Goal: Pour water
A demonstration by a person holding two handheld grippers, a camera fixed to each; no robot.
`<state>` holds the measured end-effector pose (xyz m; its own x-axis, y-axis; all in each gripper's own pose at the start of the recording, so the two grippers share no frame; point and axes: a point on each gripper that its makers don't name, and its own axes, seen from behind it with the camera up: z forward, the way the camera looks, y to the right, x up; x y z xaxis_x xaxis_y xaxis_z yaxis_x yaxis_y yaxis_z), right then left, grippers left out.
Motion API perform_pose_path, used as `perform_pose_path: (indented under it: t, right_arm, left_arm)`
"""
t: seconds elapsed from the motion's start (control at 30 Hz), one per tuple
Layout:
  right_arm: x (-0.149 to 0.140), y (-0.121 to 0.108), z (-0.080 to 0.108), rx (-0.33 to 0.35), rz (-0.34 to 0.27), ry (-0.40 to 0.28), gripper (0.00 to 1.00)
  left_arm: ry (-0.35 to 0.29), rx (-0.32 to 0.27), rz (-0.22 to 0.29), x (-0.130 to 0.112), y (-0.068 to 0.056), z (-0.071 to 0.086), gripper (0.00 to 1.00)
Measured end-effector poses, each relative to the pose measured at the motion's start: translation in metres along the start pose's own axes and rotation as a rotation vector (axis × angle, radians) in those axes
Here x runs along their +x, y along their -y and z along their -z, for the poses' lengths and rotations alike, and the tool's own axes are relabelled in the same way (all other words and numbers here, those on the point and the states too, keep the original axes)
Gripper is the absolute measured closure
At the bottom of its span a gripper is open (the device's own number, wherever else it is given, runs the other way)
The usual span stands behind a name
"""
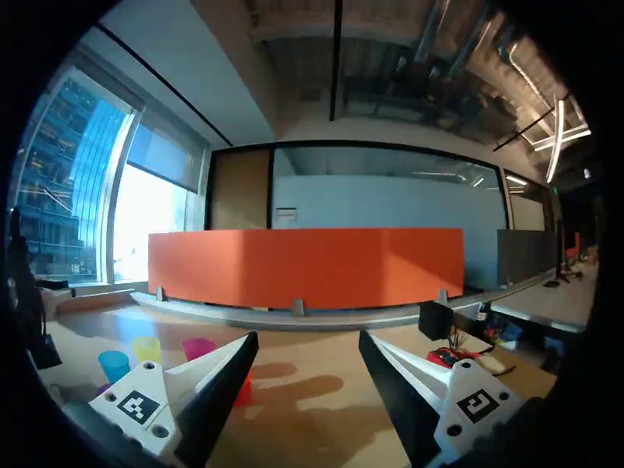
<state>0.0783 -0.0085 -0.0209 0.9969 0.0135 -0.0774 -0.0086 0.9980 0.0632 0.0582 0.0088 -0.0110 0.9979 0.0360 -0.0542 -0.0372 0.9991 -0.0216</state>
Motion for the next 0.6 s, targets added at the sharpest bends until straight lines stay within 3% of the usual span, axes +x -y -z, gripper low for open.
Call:
perform_pose_path:
  t: [0.4, 0.6]
  right_arm:
    - [-0.003, 0.001, -0.001, -0.01, -0.041, 0.014, 0.01]
    - [-0.004, 0.001, -0.001, -0.014, -0.043, 0.019, 0.01]
  left_arm:
    - [0.01, 0.003, 0.043, -0.023, -0.004, -0.005, 0.05]
    - [0.014, 0.019, 0.043, -0.034, 0.001, -0.005, 0.05]
